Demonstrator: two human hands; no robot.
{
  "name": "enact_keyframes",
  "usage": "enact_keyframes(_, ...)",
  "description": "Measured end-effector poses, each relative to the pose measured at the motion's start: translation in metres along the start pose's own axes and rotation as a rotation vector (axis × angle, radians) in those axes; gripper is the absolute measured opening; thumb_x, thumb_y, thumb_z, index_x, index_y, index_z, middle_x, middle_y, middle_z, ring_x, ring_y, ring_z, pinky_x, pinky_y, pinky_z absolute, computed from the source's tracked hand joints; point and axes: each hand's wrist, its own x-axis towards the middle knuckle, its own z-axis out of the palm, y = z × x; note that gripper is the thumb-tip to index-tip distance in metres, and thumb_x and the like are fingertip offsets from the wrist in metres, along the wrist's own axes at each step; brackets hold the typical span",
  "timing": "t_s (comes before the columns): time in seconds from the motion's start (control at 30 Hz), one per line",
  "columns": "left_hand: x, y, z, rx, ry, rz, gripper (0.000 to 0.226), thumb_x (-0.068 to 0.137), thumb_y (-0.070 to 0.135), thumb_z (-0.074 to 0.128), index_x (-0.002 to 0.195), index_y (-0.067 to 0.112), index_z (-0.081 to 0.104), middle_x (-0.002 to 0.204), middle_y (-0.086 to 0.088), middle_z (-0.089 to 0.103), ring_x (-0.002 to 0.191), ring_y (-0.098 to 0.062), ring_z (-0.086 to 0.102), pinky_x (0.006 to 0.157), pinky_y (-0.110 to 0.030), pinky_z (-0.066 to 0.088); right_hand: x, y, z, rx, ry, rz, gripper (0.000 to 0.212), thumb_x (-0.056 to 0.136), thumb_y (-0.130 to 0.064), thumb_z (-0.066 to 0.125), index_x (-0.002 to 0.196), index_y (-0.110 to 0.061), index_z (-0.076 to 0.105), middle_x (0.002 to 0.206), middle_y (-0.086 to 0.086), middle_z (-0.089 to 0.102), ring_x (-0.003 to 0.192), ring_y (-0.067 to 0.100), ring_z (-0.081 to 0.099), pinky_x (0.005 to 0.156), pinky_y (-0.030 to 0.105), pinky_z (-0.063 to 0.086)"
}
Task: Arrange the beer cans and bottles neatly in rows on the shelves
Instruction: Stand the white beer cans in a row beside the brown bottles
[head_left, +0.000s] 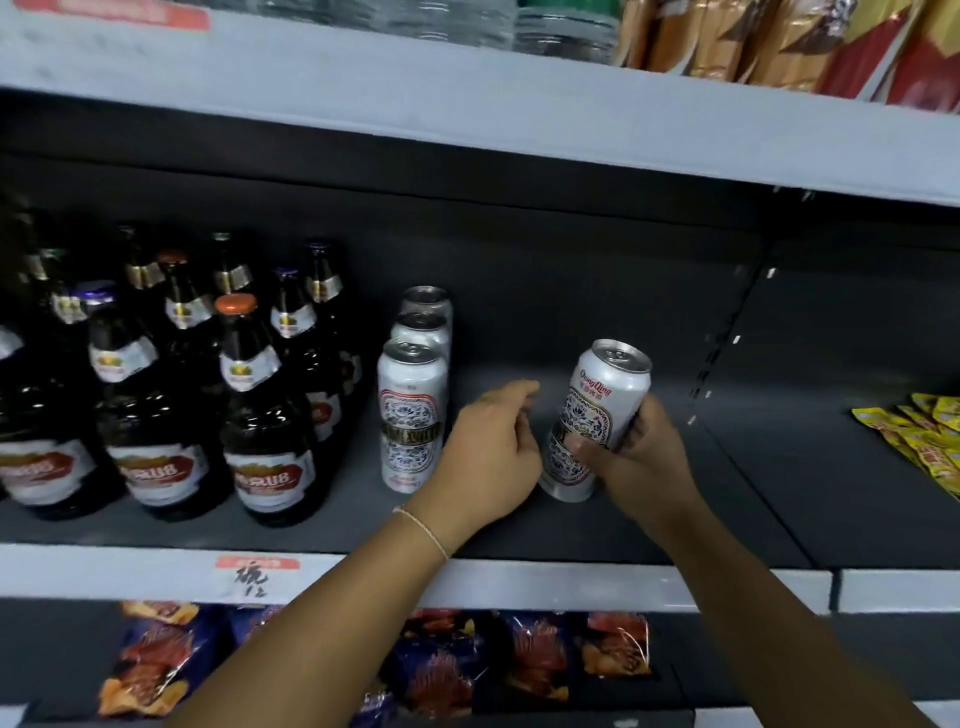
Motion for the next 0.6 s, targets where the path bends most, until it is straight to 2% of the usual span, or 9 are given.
enact_keyframes(0.07, -0.012, -0.004, -0.016, -0.032, 0.018, 0.003, 0.045, 0.084, 0.004, 0.043, 0.126, 0.004, 0.058, 0.118, -0.011, 0.066, 0.107, -0.02, 0.064, 0.097, -0.033, 0.05, -0.014, -0.007, 0.015, 0.042, -0.041, -0.005, 0.055, 0.075, 0.0, 0.082, 0.119, -0.021, 0.055, 0.109, 0.0, 0.072, 0.102, 0.015, 0.07, 0.089, 0.045, 0.059)
enact_keyframes(0.17, -0.028, -0.01, -0.037, -0.081, 0.037, 0.012, 0.044, 0.084, -0.008, 0.045, 0.124, 0.003, 0.059, 0.116, -0.01, 0.066, 0.103, -0.016, 0.064, 0.094, -0.024, 0.05, -0.034, -0.019, 0.033, 0.099, -0.088, -0.01, 0.056, 0.078, 0.008, 0.077, 0.12, -0.021, 0.053, 0.108, 0.0, 0.071, 0.103, 0.014, 0.07, 0.083, 0.031, 0.059)
enact_keyframes(0.3, -0.045, -0.021, -0.062, -0.104, 0.081, 0.057, 0.042, 0.08, -0.011, 0.045, 0.115, 0.003, 0.065, 0.103, -0.007, 0.07, 0.092, -0.011, 0.066, 0.086, -0.011, 0.049, -0.055, -0.03, 0.055, 0.176, -0.144, -0.023, 0.062, 0.076, 0.013, 0.075, 0.123, -0.02, 0.051, 0.112, 0.004, 0.071, 0.107, 0.017, 0.069, 0.085, 0.034, 0.059)
enact_keyframes(0.47, -0.057, -0.032, -0.089, -0.13, 0.072, -0.003, 0.041, 0.085, -0.009, 0.046, 0.117, 0.009, 0.065, 0.106, -0.002, 0.069, 0.093, -0.008, 0.065, 0.089, -0.018, 0.051, -0.069, -0.044, 0.081, 0.194, -0.175, -0.032, 0.066, 0.075, 0.012, 0.076, 0.123, -0.024, 0.049, 0.115, 0.002, 0.071, 0.11, 0.015, 0.068, 0.087, 0.033, 0.058)
enact_keyframes(0.6, -0.063, -0.037, -0.104, -0.191, 0.069, -0.062, 0.039, 0.088, -0.007, 0.047, 0.117, 0.01, 0.065, 0.107, 0.0, 0.067, 0.096, -0.006, 0.063, 0.089, -0.016, 0.051, -0.073, -0.048, 0.097, 0.223, -0.202, -0.049, 0.065, 0.075, 0.014, 0.075, 0.121, -0.025, 0.049, 0.114, 0.003, 0.071, 0.11, 0.014, 0.068, 0.086, 0.03, 0.058)
